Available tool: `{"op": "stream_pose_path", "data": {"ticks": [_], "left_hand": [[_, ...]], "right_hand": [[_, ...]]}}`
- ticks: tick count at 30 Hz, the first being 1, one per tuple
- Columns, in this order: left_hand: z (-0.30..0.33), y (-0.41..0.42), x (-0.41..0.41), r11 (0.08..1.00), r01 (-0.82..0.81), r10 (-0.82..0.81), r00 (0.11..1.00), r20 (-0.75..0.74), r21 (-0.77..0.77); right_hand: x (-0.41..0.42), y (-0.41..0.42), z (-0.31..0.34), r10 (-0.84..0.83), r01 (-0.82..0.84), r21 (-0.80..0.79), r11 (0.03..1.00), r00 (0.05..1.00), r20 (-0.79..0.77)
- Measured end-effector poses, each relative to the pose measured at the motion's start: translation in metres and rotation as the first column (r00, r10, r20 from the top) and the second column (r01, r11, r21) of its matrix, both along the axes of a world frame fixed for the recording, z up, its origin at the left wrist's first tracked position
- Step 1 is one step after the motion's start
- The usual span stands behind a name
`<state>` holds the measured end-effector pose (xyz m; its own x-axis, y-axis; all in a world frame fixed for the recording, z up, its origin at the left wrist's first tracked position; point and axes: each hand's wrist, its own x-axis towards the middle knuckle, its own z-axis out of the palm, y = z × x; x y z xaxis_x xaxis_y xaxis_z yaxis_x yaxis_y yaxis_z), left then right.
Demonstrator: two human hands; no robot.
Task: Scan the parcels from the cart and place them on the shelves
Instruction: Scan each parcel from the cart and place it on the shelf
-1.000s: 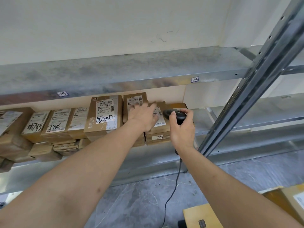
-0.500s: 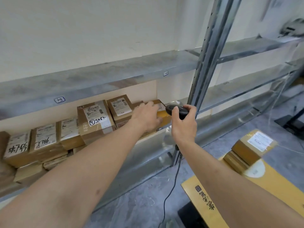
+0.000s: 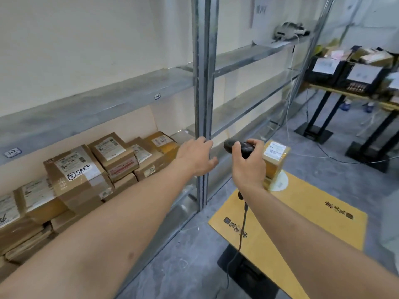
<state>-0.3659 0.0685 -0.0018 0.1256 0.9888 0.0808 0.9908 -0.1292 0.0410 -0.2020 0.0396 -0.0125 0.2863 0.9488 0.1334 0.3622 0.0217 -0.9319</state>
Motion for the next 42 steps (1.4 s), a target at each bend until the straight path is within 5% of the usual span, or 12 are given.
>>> {"op": "stream_pose_path", "data": {"ticks": [18, 42], "left_hand": [[-0.043, 0.078, 0.208, 0.988, 0.036, -0.017, 0.992, 0.127, -0.149], [-0.176, 0.269, 0.251, 0.934, 0.050, 0.067, 0.948, 0.312, -0.353]], "right_hand": [[0.200, 0.065, -0.042, -0.141, 0.137, -0.140, 0.981, 0.990, -0.017], [0.211, 0.213, -0.145, -0.413, 0.400, -0.366, 0.840, 0.910, 0.047]]}}
